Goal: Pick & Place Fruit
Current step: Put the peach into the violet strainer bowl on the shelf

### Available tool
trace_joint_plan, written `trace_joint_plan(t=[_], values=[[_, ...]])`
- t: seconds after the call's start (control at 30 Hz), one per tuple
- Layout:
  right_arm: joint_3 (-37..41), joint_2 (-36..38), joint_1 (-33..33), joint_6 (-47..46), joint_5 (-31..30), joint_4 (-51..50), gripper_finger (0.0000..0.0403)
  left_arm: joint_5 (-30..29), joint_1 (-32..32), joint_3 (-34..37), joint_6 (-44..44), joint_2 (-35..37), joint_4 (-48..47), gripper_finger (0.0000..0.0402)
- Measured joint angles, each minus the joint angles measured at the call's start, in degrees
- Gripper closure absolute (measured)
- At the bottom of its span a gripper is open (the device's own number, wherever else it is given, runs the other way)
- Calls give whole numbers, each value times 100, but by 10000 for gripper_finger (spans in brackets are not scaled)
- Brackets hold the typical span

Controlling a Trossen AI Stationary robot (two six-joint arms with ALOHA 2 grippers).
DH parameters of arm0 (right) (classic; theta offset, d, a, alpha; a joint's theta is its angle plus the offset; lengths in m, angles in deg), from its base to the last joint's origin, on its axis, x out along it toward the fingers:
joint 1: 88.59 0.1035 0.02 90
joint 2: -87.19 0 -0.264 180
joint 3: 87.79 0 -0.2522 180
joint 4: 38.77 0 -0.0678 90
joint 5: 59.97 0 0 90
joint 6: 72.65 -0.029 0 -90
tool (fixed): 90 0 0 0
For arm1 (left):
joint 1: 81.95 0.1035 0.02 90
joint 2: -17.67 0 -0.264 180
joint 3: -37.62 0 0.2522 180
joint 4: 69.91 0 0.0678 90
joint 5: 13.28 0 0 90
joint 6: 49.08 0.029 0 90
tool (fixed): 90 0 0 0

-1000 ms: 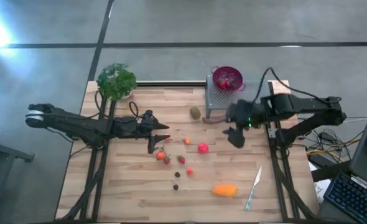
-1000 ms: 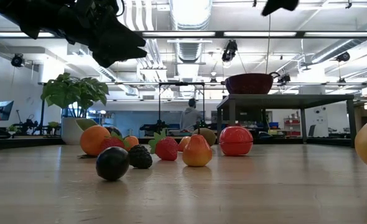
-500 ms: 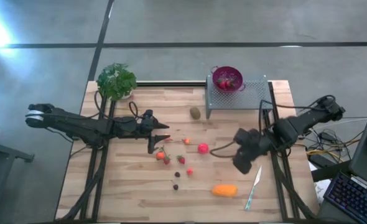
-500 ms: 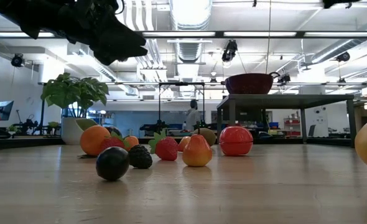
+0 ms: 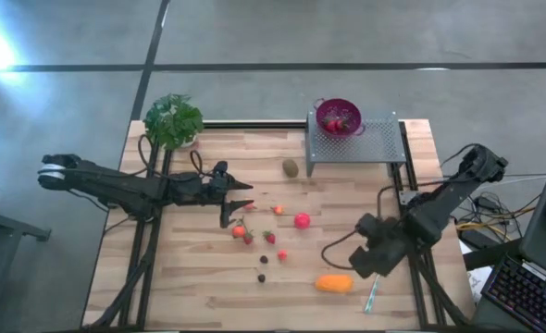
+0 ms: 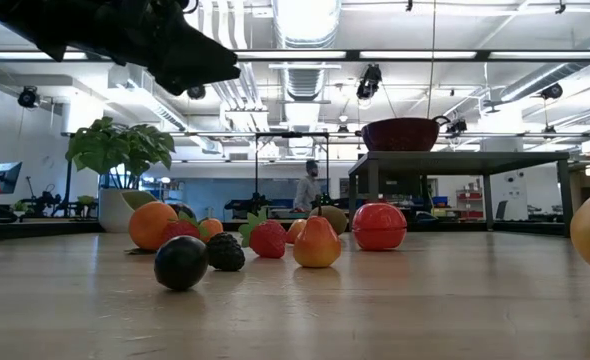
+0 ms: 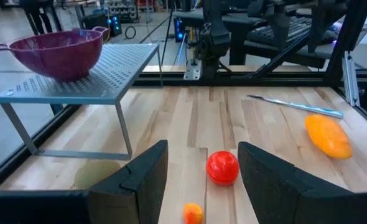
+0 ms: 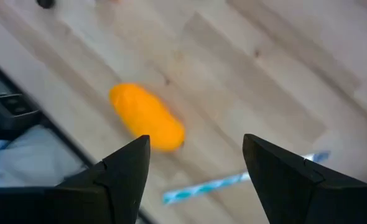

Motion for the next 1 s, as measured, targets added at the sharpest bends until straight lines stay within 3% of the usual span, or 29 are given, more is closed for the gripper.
trace_joint_plan(t=[0.23,0.5,1.0], values=[[0,-807,-150,971,-550,189,162,-1,0,0,27,0,41,202],[-131,-1473,-140,1961,264,1359,168,0,0,0,-9,1,-13,202],[-452,-2189,-370,3187,408,1338,77,-2,0,50,-317,2,-20,202]])
